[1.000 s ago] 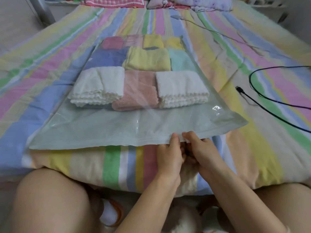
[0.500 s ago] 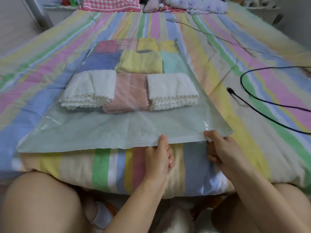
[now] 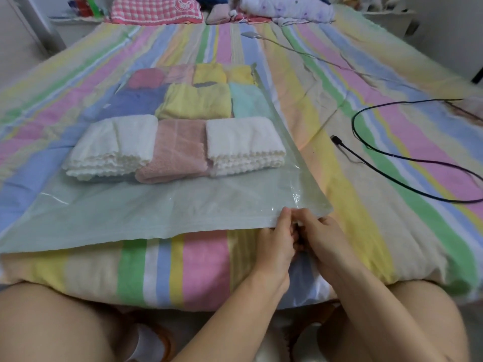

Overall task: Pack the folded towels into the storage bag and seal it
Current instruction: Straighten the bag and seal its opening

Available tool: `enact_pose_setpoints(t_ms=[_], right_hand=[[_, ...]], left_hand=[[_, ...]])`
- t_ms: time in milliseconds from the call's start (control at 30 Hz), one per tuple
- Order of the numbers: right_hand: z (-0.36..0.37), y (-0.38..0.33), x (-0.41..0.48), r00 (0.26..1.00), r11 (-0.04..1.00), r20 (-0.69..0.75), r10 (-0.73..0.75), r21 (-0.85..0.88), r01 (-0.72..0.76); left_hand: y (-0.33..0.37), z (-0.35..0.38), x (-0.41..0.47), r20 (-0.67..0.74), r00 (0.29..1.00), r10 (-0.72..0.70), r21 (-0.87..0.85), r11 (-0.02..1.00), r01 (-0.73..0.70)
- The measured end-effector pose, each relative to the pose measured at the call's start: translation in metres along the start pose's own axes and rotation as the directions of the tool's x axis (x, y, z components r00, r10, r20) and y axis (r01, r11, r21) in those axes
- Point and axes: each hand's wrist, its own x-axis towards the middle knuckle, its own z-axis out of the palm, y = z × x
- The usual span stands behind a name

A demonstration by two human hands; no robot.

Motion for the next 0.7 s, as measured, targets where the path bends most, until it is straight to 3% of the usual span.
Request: enact_pose_setpoints(t_ms=[700], right_hand=[[-0.015,-0.015,-0.008,0.996,0.992,0.027,0.089,0.087,-0.091]], left_hand=[[-0.014,-0.015,0.009,0.006,1.0,0.012,-0.097,0.995,-0.011]])
